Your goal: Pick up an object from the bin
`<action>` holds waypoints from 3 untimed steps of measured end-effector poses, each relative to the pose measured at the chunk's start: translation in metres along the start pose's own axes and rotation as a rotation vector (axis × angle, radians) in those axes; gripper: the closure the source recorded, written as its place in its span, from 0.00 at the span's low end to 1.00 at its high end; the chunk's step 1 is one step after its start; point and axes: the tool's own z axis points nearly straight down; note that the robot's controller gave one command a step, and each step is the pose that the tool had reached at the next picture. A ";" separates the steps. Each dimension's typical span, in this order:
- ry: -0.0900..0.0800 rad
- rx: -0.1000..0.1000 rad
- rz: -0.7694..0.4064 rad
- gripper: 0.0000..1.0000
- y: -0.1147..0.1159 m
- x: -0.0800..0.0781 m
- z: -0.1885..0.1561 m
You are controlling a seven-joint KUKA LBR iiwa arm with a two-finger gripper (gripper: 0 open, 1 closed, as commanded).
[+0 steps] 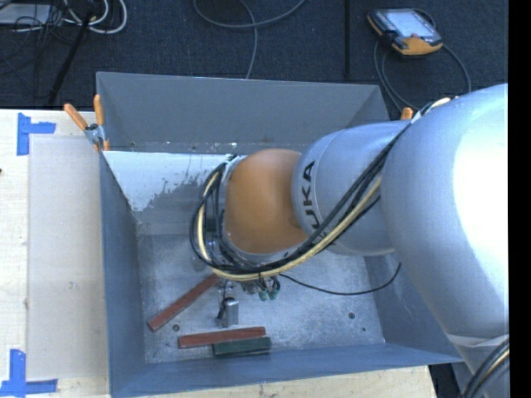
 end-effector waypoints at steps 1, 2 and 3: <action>0.001 -0.003 -0.366 1.00 0.046 -0.016 0.015; 0.001 -0.003 -0.364 1.00 0.046 -0.016 0.015; -0.008 0.000 -0.375 1.00 0.050 -0.073 -0.163</action>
Offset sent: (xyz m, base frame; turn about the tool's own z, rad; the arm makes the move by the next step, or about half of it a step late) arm 0.0000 0.0000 0.0000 0.0000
